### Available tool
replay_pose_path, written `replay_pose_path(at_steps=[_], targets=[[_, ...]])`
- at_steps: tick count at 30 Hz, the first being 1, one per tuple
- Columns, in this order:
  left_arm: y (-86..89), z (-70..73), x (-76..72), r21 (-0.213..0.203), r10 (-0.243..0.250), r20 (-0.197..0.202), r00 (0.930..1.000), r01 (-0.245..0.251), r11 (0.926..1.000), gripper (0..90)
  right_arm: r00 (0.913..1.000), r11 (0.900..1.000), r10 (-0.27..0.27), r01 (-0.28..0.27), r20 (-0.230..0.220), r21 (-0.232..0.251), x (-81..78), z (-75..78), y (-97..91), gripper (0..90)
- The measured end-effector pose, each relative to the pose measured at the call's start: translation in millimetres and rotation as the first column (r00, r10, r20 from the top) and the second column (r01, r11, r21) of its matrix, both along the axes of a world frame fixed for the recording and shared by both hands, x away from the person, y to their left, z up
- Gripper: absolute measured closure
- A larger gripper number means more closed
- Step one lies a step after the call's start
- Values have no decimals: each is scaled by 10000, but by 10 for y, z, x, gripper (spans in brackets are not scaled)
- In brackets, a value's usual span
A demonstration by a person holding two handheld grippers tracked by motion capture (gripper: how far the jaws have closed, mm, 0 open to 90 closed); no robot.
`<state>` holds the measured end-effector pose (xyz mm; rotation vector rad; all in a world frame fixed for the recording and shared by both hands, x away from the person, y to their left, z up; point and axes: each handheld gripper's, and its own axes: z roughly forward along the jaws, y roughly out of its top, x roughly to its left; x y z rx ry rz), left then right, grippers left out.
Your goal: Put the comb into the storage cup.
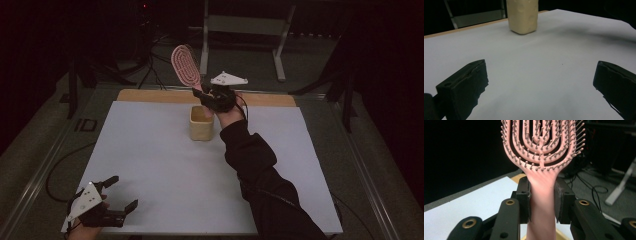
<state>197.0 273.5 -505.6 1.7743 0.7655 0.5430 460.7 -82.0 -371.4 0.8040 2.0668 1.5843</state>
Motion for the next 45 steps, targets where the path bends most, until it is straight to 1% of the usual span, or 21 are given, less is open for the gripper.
replay_pose_path(at_steps=[2,5,6,9,11,13,15,17,20,22,23,25,27,29,30,32,33,34,36,40,45], targets=[[2,-2,1,12,-16,-13,10000,16,10000,0,9995,9998,191,-192,238,68,24,7,17,698],[3,-2,1,16,-15,-3,10000,15,10000,0,9986,9994,266,-275,462,202,56,-2,43,698],[3,-1,1,-11,-16,16,10000,16,10000,0,9985,9995,210,-223,514,239,62,-6,52,698],[4,-5,0,85,-30,10,10000,30,10000,0,9963,9992,-318,297,802,274,71,-23,72,698],[-2,1,-4,39,-30,67,10000,29,10000,0,9967,9977,-264,215,764,637,101,-50,70,698],[-3,0,-5,22,-48,70,10000,48,10000,0,9962,9979,-314,266,814,593,131,-83,87,698],[-1,-4,-7,25,-32,17,10000,32,10000,0,9964,9984,-236,194,819,525,166,-124,98,698],[2,0,-6,9,-39,58,10000,39,10000,0,9971,9984,-208,169,726,540,192,-172,106,698],[1,-5,-8,23,-58,22,10000,58,10000,0,9960,9987,-108,63,884,503,223,-236,105,698],[-1,-3,-8,12,-47,34,10000,47,10000,0,9972,9975,32,-84,748,696,250,-283,95,698],[-1,-3,-8,12,-47,34,10000,47,10000,0,9972,9975,32,-84,748,696,250,-283,95,698],[1,-6,-6,36,-48,8,10000,48,10000,0,9972,9974,-3,-50,742,713,283,-364,91,698],[2,-5,-9,14,-41,16,10000,41,10000,0,9973,9977,-8,-41,731,672,289,-405,89,698],[3,-5,-7,18,-57,25,10000,57,10000,0,9976,9968,140,-193,680,781,303,-440,80,698],[4,-7,-5,35,-52,15,10000,52,10000,0,9971,9962,260,-318,718,810,309,-455,76,698],[5,-6,-8,38,-44,17,10000,44,10000,0,9960,9966,298,-361,848,747,306,-485,72,698],[4,-4,-10,31,-50,32,10000,50,10000,0,9958,9961,419,-480,814,743,312,-501,69,698],[4,-4,-9,36,-51,34,10000,51,10000,0,9962,9964,444,-496,746,686,315,-516,65,698],[5,-7,-6,38,-45,16,10000,45,10000,0,9962,9972,420,-465,767,584,316,-548,55,698],[2,-6,-9,38,-50,23,10000,50,10000,0,9976,9958,434,-476,542,782,327,-605,17,698],[4,-7,-7,56,-21,21,10000,21,10000,0,9974,9948,605,-635,396,796,316,-677,-6,698]])
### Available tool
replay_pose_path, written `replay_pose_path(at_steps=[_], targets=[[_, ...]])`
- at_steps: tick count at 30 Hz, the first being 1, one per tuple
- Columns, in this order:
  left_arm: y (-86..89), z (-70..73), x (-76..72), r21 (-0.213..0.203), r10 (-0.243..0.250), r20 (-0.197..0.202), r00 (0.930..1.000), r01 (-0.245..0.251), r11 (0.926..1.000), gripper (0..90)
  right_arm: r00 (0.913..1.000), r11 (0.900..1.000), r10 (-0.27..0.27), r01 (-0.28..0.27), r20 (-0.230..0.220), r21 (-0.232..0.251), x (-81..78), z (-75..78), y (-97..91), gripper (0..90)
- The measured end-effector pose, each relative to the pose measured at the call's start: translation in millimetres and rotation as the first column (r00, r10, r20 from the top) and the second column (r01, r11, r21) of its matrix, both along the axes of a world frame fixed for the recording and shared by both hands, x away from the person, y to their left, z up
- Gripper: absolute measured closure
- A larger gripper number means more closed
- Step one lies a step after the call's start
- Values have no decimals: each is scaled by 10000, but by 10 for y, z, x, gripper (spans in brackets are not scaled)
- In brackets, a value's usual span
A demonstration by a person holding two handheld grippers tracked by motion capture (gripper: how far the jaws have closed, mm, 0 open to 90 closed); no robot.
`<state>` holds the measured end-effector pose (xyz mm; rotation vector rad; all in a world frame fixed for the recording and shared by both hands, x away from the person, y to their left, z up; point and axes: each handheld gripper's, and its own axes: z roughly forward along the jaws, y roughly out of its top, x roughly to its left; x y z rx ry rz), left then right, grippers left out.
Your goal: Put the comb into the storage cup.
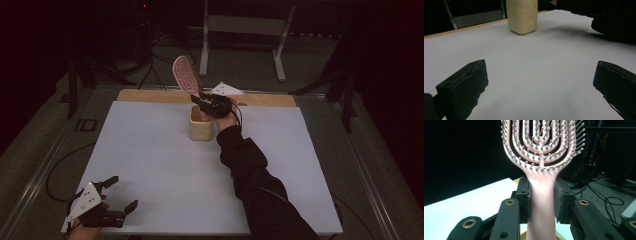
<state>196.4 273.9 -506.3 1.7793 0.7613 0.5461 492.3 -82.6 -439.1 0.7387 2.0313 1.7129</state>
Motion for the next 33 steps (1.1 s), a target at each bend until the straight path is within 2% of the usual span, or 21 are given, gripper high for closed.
replay_pose_path(at_steps=[9,13,18,19,21,23,25,29,33], targets=[[-1,-5,0,15,-2,-47,10000,2,10000,0,9997,9995,212,-215,-136,-222,-30,-105,-19,696],[-3,-4,0,29,-3,-26,10000,3,10000,0,9993,9995,277,-281,-254,-157,-69,-143,-61,692],[-7,-6,-1,66,-2,-42,10000,2,10000,0,9994,9987,326,-331,-154,-386,-112,-181,-79,678],[-8,-7,1,39,6,-51,10000,-6,10000,0,9991,9983,396,-403,-175,-421,-115,-185,-80,621],[-8,-9,3,55,17,-66,10000,-17,10000,0,9996,9970,219,-233,-203,-736,-134,-187,-56,386],[-9,-10,2,100,5,-58,10000,-4,9999,0,9999,9951,146,-141,50,-982,-179,-188,-37,260],[-10,-9,4,46,6,-65,10000,-6,10000,0,9991,9925,414,-410,5,-1148,-198,-180,-27,147],[-13,-7,-2,102,7,-50,10000,-6,9999,0,9981,9918,611,-610,-32,-1119,-212,-163,-24,111],[-8,-4,0,63,14,-27,10000,-14,10000,0,9985,9917,536,-544,-94,-1163,-213,-152,-23,108]])
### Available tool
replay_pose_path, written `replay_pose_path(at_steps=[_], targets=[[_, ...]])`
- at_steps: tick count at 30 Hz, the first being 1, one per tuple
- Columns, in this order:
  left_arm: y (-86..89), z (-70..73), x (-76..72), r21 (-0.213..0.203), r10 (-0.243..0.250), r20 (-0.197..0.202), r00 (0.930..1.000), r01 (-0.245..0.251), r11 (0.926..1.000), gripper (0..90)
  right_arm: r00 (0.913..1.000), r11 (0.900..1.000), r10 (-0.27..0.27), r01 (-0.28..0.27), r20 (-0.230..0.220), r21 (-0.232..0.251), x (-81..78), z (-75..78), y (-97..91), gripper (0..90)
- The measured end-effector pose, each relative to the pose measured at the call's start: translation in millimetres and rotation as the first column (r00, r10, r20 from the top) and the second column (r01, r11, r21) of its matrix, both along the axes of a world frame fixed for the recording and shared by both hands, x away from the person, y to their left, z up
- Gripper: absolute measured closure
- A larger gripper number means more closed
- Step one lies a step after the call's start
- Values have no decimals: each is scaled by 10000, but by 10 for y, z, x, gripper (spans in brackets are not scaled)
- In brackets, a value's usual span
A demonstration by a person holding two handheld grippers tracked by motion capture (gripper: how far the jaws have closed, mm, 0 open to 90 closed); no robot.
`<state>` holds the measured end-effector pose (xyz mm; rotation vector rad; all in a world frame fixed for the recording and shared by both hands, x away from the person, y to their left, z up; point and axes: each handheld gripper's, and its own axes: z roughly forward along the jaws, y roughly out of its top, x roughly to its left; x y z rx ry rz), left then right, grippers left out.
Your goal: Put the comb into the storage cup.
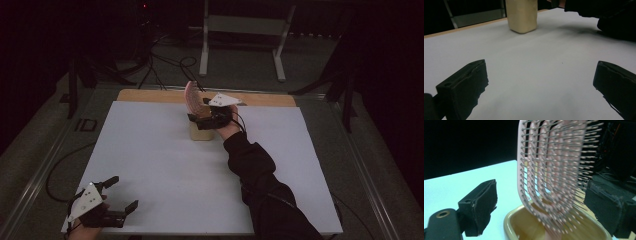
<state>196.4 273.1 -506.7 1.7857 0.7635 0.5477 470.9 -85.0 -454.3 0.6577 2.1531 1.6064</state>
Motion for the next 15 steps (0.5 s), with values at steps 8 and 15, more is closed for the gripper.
replay_pose_path(at_steps=[8,15], targets=[[-3,0,5,-7,3,-25,10000,-3,10000,0,9999,9998,-51,48,-136,-190,1,30,-60,109],[-19,0,30,6,-1,-81,10000,1,10000,0,9997,9994,-26,18,-249,-331,6,99,-120,109]])
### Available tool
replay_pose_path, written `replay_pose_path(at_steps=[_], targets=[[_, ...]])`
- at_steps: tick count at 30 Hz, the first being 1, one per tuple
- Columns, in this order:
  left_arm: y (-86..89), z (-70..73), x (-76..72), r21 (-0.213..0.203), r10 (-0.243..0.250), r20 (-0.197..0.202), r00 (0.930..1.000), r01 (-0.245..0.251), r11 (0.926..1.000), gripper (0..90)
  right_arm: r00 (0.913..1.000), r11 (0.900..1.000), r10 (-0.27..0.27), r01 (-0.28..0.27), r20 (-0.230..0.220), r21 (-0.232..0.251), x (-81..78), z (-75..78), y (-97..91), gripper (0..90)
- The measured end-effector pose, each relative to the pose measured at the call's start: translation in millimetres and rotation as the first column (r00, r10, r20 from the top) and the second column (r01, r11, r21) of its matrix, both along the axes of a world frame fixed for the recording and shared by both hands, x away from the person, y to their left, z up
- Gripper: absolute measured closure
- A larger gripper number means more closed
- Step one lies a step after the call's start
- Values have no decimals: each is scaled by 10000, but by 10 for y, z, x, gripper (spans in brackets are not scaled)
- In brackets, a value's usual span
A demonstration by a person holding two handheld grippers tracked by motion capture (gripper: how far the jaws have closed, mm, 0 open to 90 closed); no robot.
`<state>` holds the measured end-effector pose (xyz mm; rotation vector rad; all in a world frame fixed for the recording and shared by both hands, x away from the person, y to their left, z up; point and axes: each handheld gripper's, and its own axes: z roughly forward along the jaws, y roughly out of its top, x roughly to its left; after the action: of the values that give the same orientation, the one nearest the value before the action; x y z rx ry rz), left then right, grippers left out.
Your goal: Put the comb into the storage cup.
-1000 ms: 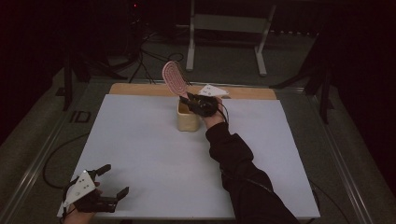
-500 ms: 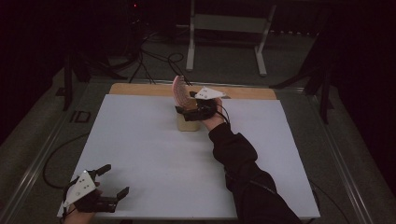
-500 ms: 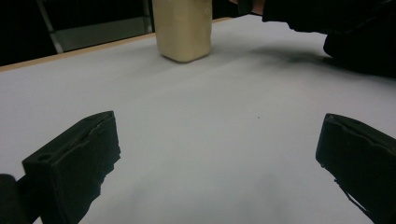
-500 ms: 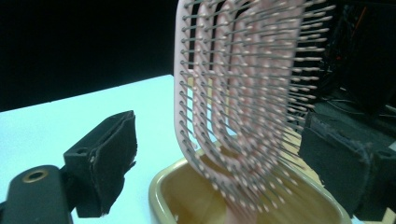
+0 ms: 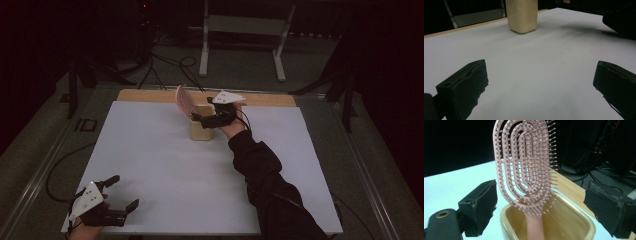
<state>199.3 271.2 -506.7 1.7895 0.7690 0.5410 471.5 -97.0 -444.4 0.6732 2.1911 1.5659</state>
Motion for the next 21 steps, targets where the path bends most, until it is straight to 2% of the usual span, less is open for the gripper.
replay_pose_path(at_steps=[6,10,14,21], targets=[[-4,-10,34,-49,-8,-68,10000,8,10000,0,9991,9994,38,-54,-433,-351,15,21,-23,108],[-6,-12,44,-71,-6,-69,10000,6,10000,0,9964,9997,159,-175,-837,-178,42,37,-45,98],[-1,-15,47,-81,0,-79,10000,-1,10000,0,9936,9992,238,-274,-1106,-306,55,48,-51,98],[-9,-15,32,-1,-100,-68,9999,100,9999,0,9941,9990,192,-235,-1068,-387,23,54,-75,97]])
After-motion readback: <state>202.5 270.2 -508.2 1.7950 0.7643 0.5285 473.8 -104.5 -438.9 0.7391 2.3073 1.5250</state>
